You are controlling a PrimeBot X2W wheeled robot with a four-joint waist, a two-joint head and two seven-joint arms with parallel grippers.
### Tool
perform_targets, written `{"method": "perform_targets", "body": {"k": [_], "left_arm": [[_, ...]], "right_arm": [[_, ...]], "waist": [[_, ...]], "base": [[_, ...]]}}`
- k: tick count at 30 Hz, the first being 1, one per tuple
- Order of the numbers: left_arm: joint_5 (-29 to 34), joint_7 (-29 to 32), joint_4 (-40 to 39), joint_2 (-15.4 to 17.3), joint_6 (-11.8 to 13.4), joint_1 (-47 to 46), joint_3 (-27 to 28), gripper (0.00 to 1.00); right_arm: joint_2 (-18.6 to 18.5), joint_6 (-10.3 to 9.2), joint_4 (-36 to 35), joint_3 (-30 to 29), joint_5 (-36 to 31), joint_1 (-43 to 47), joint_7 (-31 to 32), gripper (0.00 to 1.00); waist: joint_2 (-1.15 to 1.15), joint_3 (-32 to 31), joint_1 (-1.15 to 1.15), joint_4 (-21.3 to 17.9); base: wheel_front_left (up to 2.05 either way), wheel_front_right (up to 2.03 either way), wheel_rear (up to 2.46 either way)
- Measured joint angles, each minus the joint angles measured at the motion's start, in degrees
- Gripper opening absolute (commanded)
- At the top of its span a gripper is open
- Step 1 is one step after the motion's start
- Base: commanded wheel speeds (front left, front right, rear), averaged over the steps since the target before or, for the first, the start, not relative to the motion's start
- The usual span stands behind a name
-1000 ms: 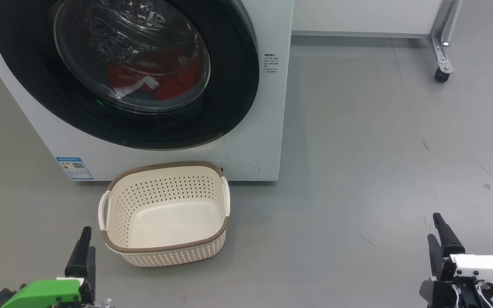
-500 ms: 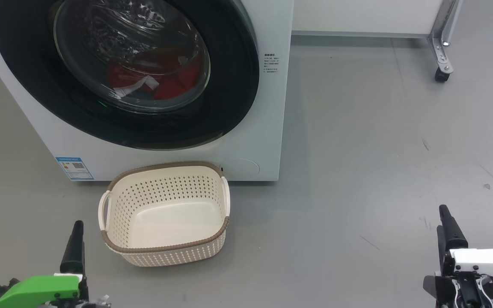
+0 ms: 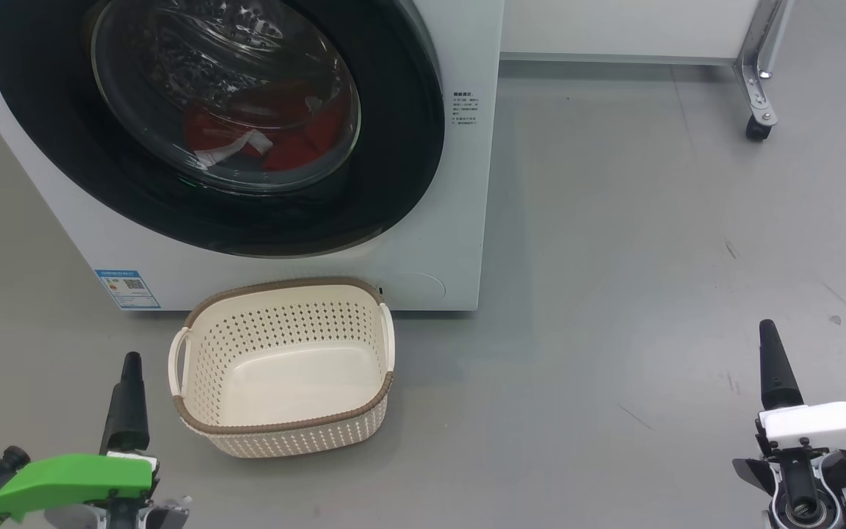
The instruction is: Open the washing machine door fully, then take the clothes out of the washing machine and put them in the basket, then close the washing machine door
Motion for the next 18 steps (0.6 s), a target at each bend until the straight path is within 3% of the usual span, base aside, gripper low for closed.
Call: {"method": "perform_targets", "body": {"k": [18], "left_arm": [[22.4,-3.5,-3.5,0.4,0.0,-0.1,-3.8,1.00]], "right_arm": [[-1.5,-1.98,-2.7,4.6,-19.0,0.0,-3.7,1.00]], "waist": [[0.00,0.2,0.00,-0.1]], "base": [[0.00,0.00,0.00]]}}
